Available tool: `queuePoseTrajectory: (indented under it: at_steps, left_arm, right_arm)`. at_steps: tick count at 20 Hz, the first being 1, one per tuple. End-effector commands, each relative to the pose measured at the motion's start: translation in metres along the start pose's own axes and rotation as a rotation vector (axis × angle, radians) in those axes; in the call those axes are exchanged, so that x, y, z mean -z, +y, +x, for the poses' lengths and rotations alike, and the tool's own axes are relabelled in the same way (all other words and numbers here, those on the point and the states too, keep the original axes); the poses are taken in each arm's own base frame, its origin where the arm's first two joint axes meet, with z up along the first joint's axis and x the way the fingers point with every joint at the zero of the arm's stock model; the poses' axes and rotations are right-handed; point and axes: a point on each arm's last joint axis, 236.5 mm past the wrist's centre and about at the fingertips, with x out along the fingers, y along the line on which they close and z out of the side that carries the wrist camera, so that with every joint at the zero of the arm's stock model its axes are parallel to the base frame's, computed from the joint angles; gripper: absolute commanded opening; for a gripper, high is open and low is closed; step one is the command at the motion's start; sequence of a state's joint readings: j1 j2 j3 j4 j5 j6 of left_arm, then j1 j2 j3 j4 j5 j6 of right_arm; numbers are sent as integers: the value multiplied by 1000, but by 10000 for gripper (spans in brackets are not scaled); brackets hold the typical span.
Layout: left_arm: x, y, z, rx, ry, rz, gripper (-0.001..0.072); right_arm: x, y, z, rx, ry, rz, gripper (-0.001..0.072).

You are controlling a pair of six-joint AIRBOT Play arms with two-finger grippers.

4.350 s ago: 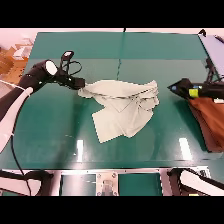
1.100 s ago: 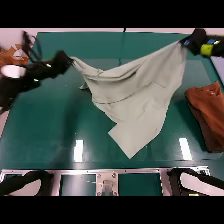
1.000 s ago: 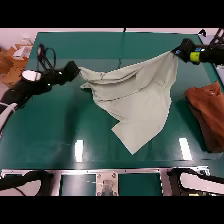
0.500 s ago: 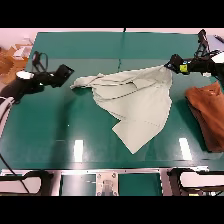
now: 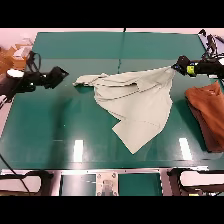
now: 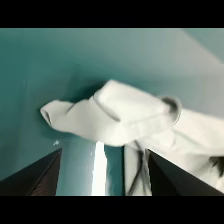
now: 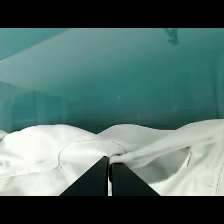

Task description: Fold the shirts.

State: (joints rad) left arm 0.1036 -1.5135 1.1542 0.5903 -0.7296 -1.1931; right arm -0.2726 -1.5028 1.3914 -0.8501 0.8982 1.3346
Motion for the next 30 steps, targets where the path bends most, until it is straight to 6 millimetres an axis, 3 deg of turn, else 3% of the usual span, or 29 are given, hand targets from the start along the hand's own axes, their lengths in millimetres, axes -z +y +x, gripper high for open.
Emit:
queuePoseTrajectory:
  at_steps: [1,3,6,11,12,13,16,17,18,21,23,25,28,30]
  left_arm:
    - [26,11,22,-65,78,209,602]
    - [35,10,40,-68,89,386,602]
    - [25,7,56,-108,18,576,601]
    - [11,18,73,-180,-59,640,592]
    - [9,21,74,-190,-68,641,474]
    - [7,23,75,-197,-73,652,422]
    - [1,21,74,-196,-102,624,400]
    - [2,20,74,-191,-104,611,108]
    - [3,18,75,-179,-99,594,30]
    - [8,-6,72,-101,-65,570,29]
    - [-13,-39,52,-60,-123,587,28]
    - [-49,-85,7,-25,-247,639,28]
    - [-94,-146,-94,38,-435,659,28]
    - [-110,-176,-171,87,-518,644,28]
  right_arm:
    - [5,-5,6,4,16,11,15]
    - [10,-8,11,6,32,16,15]
    - [16,-10,18,7,51,22,15]
    - [22,-6,25,1,66,15,15]
    - [22,-5,25,0,66,13,15]
    - [22,-4,25,-1,67,12,15]
    - [24,0,27,-6,73,2,15]
    - [25,2,28,-8,74,0,15]
    - [26,4,29,-10,77,-3,15]
    - [28,7,29,-16,83,-5,15]
    - [29,12,24,-28,94,-6,15]
    - [22,24,8,-49,92,-28,14]
    - [-6,58,-39,-88,22,-101,14]
    - [-29,95,-88,-119,-67,-178,14]
